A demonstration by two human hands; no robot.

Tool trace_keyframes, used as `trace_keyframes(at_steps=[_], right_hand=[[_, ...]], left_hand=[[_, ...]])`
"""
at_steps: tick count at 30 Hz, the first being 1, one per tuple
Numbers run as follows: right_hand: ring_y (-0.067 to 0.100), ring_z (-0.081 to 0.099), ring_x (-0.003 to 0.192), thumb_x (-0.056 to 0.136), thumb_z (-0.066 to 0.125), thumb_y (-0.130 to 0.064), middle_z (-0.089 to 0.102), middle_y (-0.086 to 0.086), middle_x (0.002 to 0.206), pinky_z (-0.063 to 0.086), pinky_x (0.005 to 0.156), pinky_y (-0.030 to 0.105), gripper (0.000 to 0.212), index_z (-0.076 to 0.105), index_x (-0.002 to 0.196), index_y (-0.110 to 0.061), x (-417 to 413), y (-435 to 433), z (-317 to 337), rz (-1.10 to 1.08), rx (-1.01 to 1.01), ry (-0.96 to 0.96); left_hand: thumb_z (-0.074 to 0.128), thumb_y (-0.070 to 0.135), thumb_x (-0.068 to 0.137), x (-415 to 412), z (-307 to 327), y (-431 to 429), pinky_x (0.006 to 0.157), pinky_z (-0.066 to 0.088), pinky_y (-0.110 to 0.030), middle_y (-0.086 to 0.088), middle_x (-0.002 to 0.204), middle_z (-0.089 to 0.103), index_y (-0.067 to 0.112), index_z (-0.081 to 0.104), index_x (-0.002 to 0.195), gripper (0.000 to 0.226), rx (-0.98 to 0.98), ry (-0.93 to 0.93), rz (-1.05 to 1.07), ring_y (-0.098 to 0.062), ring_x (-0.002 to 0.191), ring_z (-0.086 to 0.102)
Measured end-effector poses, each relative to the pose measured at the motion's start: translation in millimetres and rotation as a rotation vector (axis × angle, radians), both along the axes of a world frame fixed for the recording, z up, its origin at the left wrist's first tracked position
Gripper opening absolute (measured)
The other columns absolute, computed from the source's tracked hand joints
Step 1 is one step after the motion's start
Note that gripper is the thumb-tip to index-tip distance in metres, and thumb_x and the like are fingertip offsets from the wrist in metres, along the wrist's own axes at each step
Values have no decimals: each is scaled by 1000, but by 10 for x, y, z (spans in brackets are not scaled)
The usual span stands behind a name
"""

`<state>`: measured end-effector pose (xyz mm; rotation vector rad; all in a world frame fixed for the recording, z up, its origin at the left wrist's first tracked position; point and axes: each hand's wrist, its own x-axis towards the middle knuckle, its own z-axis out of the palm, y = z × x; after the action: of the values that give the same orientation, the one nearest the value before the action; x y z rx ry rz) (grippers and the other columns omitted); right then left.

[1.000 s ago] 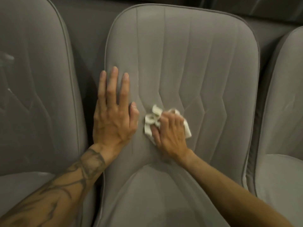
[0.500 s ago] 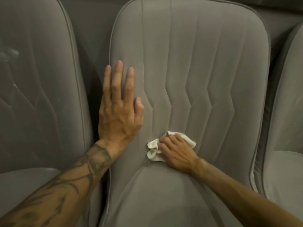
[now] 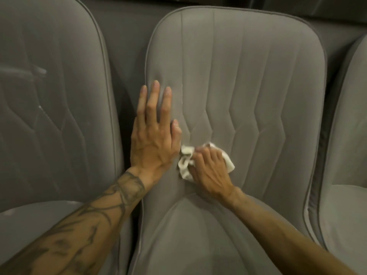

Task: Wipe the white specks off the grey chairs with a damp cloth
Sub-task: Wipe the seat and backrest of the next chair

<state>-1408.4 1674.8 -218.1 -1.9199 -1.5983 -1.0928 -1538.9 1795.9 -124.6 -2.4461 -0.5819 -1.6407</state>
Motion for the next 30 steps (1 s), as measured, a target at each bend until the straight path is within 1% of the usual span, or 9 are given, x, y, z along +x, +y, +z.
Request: trace_keyframes(at_steps=[3,5,7,9,12,17,21,26,30], right_hand=[[36,51,95,98,48,-30,57,20,105,37,84,45,25,49,113,-10,47,308,858,-94,260,42],[38,52,98,99,49,-30,57,21,105,40,85,48,27,56,109,-5,103,538,1488,-185,418,102],[41,54,98,100,47,-28,57,21,105,42,87,51,29,59,106,-2,31,664,1744,-219,510,177],[42,53,102,102,41,-28,57,22,110,40,94,52,35,58,112,1,-167,669,1521,-176,415,195],[37,51,97,100,47,-25,56,17,106,41,88,48,26,58,105,-2,-358,514,1136,-3,275,202],[37,53,94,98,47,-30,56,19,103,38,82,46,28,59,105,-6,-62,732,1883,-90,361,28],[36,53,98,98,47,-30,56,17,104,40,86,45,29,58,102,-4,-140,968,2158,-116,551,188],[35,49,95,99,47,-29,52,15,102,40,83,49,27,56,102,-4,-393,653,1600,98,215,113],[36,52,98,98,46,-33,55,16,107,38,82,45,29,58,106,-8,-130,804,2123,-38,299,10]], left_hand=[[46,28,101,-183,90,88,115,34,-49,-14,169,28,12,32,162,65,69,106,39,-34,155,29],[42,32,102,-359,199,284,118,28,-54,-10,169,30,16,30,163,64,201,206,43,-30,151,36],[37,36,105,-525,316,504,124,21,-56,-8,170,28,16,27,164,63,334,301,51,-27,150,39],[35,40,107,-624,398,670,126,15,-54,-8,171,27,17,25,165,63,360,322,87,-27,153,35],[37,40,106,-638,452,746,128,10,-54,-11,169,29,17,32,163,61,270,258,115,-29,156,29],[44,30,102,-609,424,729,129,9,-54,-11,169,30,15,43,157,57,188,124,72,-27,157,26],[49,25,96,-612,381,752,130,8,-52,-10,170,26,16,41,157,62,122,30,81,-25,159,22],[49,19,93,-624,366,746,129,11,-55,-8,170,27,12,41,156,64,40,-14,62,-23,160,19],[49,17,92,-619,365,750,129,11,-54,-8,170,28,12,44,155,63,49,-16,67,-23,160,20]])
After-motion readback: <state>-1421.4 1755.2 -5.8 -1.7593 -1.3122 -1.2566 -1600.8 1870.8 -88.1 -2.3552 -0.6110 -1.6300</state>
